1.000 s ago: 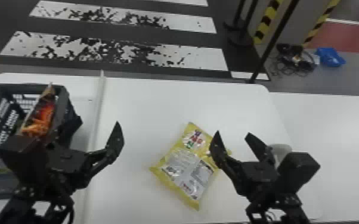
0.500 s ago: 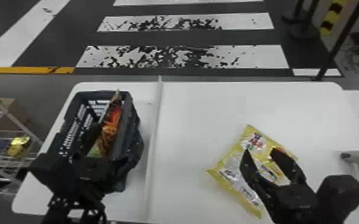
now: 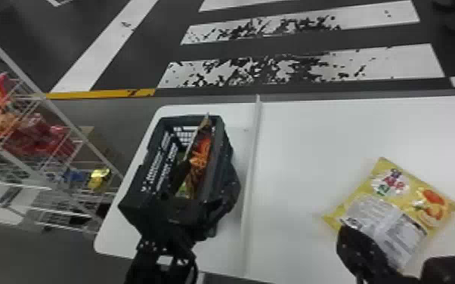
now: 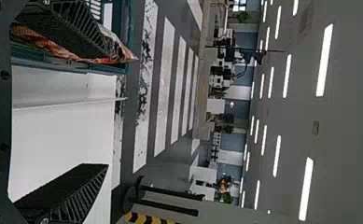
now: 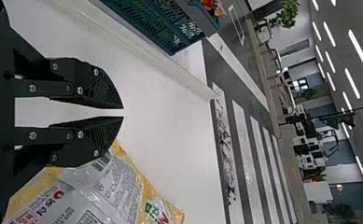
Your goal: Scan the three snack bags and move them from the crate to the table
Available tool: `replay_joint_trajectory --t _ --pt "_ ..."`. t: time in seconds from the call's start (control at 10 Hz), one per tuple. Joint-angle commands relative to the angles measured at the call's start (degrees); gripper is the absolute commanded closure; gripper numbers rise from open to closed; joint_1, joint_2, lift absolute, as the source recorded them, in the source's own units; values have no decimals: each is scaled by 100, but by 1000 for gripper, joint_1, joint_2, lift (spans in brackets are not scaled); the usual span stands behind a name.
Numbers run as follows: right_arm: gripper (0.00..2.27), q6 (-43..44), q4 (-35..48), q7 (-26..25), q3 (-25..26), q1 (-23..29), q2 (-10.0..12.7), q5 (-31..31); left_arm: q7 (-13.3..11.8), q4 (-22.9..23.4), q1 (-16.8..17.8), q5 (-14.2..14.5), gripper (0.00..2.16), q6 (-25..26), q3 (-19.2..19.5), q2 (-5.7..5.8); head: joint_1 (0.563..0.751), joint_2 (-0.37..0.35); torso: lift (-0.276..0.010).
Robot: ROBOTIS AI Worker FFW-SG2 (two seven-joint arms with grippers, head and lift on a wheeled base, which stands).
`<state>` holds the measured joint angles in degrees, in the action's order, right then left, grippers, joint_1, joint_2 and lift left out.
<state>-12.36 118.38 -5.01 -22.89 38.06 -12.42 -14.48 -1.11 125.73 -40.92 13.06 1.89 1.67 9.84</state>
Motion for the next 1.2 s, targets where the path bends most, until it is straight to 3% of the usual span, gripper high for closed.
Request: replay_joint_trajectory --t 0.0,0.3,0.5,0.8,1.1 --pt "2078 -61 -236 0 -154 -97 -14 -107 -3 -57 32 38 33 0 -9 0 695 324 -62" --pt "2078 -166 -983 0 -189 -475 3 -415 -3 -110 75 -6 33 0 -62 0 695 350 -62" --pt "2074 221 -1150 -9 -58 -492 3 -424 -3 -136 111 -6 33 0 -105 -8 695 341 -62" --pt "2071 273 -1326 -97 329 -501 65 -433 -21 -145 119 -6 33 0 -123 0 695 267 -62" --pt "2071 -219 -1546 -141 672 -580 153 -582 -29 -119 119 -6 33 0 -149 0 695 213 -62"
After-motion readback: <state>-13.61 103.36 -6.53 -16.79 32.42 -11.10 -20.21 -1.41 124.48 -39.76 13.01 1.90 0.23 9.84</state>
